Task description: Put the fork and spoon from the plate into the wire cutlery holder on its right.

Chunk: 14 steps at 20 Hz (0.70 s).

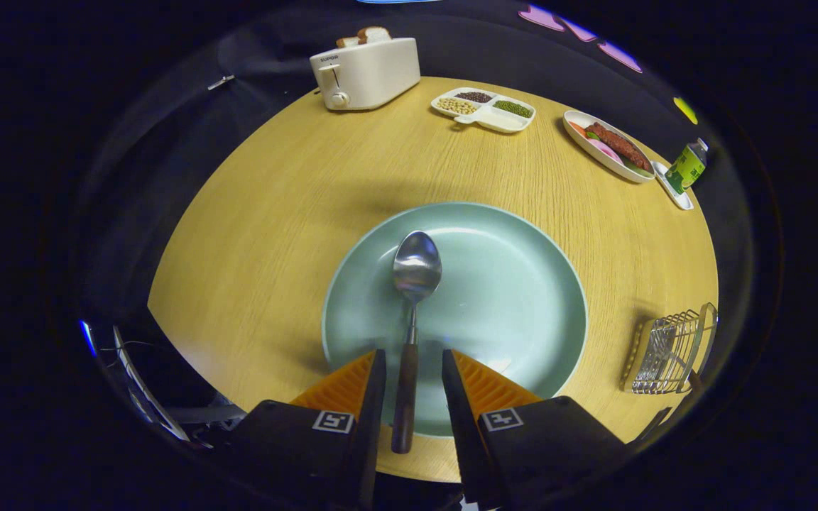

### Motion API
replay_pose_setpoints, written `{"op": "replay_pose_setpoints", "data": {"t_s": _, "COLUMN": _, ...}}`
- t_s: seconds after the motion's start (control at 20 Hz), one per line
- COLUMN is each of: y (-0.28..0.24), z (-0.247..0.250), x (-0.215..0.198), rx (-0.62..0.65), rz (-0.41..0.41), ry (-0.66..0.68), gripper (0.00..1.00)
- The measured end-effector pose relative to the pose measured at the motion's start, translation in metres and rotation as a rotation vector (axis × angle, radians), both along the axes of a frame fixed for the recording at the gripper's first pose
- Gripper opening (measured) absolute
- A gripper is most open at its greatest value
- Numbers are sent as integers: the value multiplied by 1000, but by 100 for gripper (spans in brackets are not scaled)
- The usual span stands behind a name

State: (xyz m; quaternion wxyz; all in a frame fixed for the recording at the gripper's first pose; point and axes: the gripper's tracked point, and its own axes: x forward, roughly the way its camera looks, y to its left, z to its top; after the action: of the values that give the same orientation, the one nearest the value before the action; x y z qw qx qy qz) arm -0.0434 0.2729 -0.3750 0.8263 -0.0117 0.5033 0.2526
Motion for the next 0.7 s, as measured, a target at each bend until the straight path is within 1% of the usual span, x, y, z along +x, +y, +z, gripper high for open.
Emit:
{"op": "replay_pose_setpoints", "data": {"t_s": 0.15, "y": 1, "z": -10, "x": 5, "rx": -19, "rz": -7, "ry": 5, "gripper": 50}}
{"op": "replay_pose_setpoints", "data": {"t_s": 0.25, "y": 3, "z": -12, "x": 7, "rx": -40, "rz": -1, "ry": 11, "gripper": 23}}
{"op": "replay_pose_setpoints", "data": {"t_s": 0.3, "y": 3, "z": -15, "x": 4, "rx": -49, "rz": 9, "ry": 24, "gripper": 14}}
{"op": "replay_pose_setpoints", "data": {"t_s": 0.4, "y": 0, "z": -11, "x": 3, "rx": -43, "rz": 8, "ry": 33, "gripper": 9}}
{"op": "replay_pose_setpoints", "data": {"t_s": 0.45, "y": 0, "z": -6, "x": 4, "rx": -30, "rz": 4, "ry": 33, "gripper": 7}}
{"op": "replay_pose_setpoints", "data": {"t_s": 0.55, "y": -5, "z": 6, "x": 3, "rx": -12, "rz": 8, "ry": 28, "gripper": 6}}
{"op": "replay_pose_setpoints", "data": {"t_s": 0.7, "y": -27, "z": 43, "x": -1, "rx": 33, "rz": 10, "ry": 32, "gripper": 6}}
